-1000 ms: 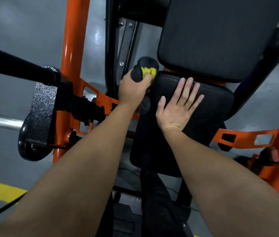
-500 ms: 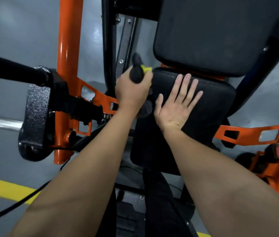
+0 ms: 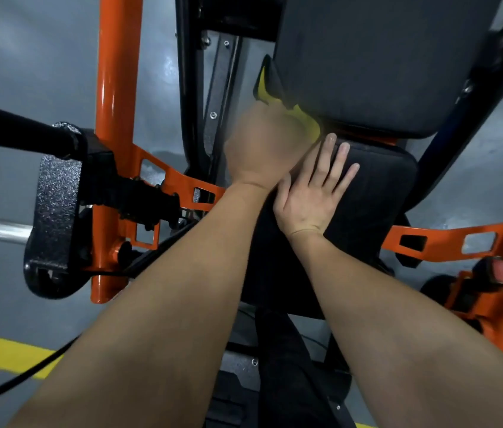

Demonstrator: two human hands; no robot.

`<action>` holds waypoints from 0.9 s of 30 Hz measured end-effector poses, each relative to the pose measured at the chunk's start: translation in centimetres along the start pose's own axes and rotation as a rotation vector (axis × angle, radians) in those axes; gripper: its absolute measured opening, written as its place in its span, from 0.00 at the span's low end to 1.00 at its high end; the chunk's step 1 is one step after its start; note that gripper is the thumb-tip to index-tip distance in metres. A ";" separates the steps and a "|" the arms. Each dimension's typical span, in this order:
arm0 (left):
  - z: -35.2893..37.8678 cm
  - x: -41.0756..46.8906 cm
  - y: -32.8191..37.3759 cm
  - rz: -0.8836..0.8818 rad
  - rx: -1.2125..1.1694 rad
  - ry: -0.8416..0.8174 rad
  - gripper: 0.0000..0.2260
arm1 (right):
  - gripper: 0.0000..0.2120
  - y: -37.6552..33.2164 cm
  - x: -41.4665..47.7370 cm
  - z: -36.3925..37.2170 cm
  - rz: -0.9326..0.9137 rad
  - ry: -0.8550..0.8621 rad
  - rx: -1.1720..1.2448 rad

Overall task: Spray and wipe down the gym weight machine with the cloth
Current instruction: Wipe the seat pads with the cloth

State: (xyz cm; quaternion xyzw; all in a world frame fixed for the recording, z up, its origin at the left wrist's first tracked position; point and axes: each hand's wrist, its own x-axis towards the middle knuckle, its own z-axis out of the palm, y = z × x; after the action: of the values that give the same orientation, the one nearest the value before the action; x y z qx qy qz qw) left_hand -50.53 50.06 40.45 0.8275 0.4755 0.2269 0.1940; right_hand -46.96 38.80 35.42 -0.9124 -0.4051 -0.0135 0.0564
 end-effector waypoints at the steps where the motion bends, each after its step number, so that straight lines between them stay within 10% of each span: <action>1: -0.4 0.6 -0.6 -0.147 -0.085 -0.006 0.22 | 0.33 0.0 0.0 0.0 -0.001 0.007 0.009; 6: 0.3 -2.5 -7.7 -0.886 -0.174 -0.494 0.26 | 0.33 -0.2 -0.1 0.3 -0.008 0.027 0.041; 9: 0.1 -9.9 -8.6 -1.065 -0.295 -0.418 0.18 | 0.33 -0.1 -0.1 0.3 -0.012 0.038 0.047; 21: -5.3 -3.1 -1.0 -0.834 -0.603 -0.084 0.11 | 0.32 0.6 -0.4 -1.4 -0.038 -0.026 0.202; 27: -6.5 -2.8 7.1 -0.654 -0.891 -0.221 0.13 | 0.24 2.7 -0.5 -9.5 0.397 -0.265 1.276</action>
State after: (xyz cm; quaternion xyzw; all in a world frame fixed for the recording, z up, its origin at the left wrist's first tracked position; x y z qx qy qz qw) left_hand -50.42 44.91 49.06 0.4940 0.5424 0.2460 0.6335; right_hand -45.08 35.53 44.55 -0.7516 -0.1620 0.3504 0.5348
